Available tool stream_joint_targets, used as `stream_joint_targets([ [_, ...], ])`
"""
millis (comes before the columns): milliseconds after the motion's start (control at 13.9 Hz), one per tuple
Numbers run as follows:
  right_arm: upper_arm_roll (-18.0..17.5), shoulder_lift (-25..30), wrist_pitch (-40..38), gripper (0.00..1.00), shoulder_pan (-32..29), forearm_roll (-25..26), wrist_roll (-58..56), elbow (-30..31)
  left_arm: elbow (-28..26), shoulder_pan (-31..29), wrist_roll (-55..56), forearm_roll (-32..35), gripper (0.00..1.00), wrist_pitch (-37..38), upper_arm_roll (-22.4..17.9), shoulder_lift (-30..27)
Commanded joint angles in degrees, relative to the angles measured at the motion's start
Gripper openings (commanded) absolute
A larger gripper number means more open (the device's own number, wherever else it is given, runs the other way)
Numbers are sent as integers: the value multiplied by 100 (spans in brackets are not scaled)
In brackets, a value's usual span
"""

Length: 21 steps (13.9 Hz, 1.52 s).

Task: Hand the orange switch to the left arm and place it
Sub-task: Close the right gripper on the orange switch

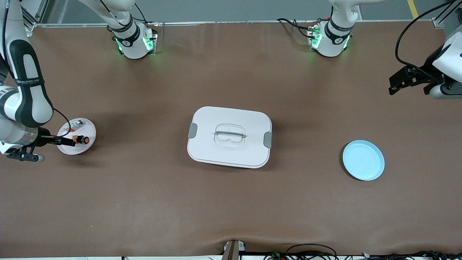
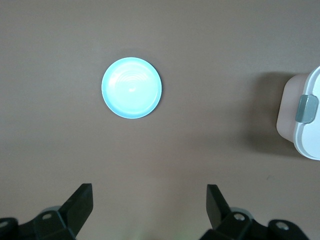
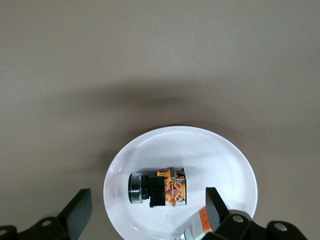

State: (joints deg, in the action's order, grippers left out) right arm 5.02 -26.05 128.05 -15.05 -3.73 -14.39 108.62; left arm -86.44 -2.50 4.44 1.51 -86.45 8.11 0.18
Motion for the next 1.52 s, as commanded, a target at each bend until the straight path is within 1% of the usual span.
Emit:
stream_joint_targets([
  [0, -89, -31, 124, 100, -138, -154, -353, 115, 31, 4, -75, 16, 100, 67, 24, -45],
  [361, -89, -181, 361, 100, -217, -277, -697, 220, 31, 12, -66, 69, 100, 41, 33, 8],
  [577, -80, -242, 431, 100, -217, -627, -697, 291, 31, -5, -75, 77, 100, 41, 33, 8],
  [722, -80, -286, 475, 100, -217, -646, -697, 300, 31, 4, -66, 77, 100, 41, 33, 8],
  [1010, -80, -322, 1002, 100, -200, -646, -846, 607, 31, 4, -48, 77, 100, -29, 33, 61],
  [1443, -71, -330, 1003, 100, -217, -637, -961, 678, 31, -5, -66, 77, 100, -12, 33, 52],
])
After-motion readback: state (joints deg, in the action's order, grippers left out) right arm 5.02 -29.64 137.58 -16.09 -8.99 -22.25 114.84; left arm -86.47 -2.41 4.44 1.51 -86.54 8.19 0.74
